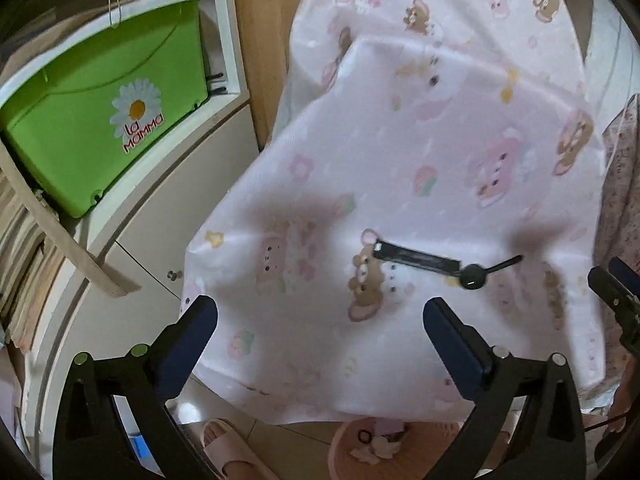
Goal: Collect trash
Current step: 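Bring both grippers back over the table toward the black spoon, then reach the right gripper to the black spoon and close on it, then lift the black spoon off the table with the right gripper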
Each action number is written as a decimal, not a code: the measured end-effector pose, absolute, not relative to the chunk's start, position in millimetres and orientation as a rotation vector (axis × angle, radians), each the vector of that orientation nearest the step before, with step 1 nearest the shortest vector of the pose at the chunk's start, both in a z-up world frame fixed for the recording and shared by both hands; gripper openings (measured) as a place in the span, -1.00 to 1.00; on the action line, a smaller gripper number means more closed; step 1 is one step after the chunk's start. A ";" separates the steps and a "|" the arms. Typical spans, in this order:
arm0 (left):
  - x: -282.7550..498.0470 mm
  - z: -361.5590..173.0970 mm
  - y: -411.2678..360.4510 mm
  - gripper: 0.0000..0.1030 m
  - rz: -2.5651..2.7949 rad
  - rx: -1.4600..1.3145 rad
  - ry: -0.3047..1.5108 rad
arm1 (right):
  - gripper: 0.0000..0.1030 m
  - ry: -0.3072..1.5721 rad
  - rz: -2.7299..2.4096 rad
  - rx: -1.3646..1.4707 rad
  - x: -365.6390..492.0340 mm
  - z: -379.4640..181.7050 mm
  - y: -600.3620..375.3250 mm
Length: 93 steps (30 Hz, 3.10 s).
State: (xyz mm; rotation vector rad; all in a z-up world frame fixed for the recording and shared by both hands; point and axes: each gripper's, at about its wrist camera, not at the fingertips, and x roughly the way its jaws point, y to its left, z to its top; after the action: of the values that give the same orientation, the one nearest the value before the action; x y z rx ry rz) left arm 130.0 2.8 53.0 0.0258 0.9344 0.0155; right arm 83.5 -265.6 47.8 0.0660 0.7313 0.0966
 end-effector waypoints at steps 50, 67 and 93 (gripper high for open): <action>180.5 34.0 10.4 0.97 0.047 -0.028 1.022 | -0.85 0.969 0.203 0.188 189.4 -16.9 -226.7; 177.3 31.9 30.3 0.97 0.087 -0.005 1.028 | -0.86 1.036 0.243 0.068 175.3 -29.6 -229.7; 178.5 13.0 8.3 0.97 0.028 0.097 1.093 | -0.85 1.096 0.206 0.076 194.3 -31.2 -244.0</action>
State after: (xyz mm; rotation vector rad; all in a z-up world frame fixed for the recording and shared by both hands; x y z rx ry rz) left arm 178.5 8.3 13.0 0.0970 1.0929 0.0278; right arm 194.3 -244.0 -31.2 0.0765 1.0960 0.2055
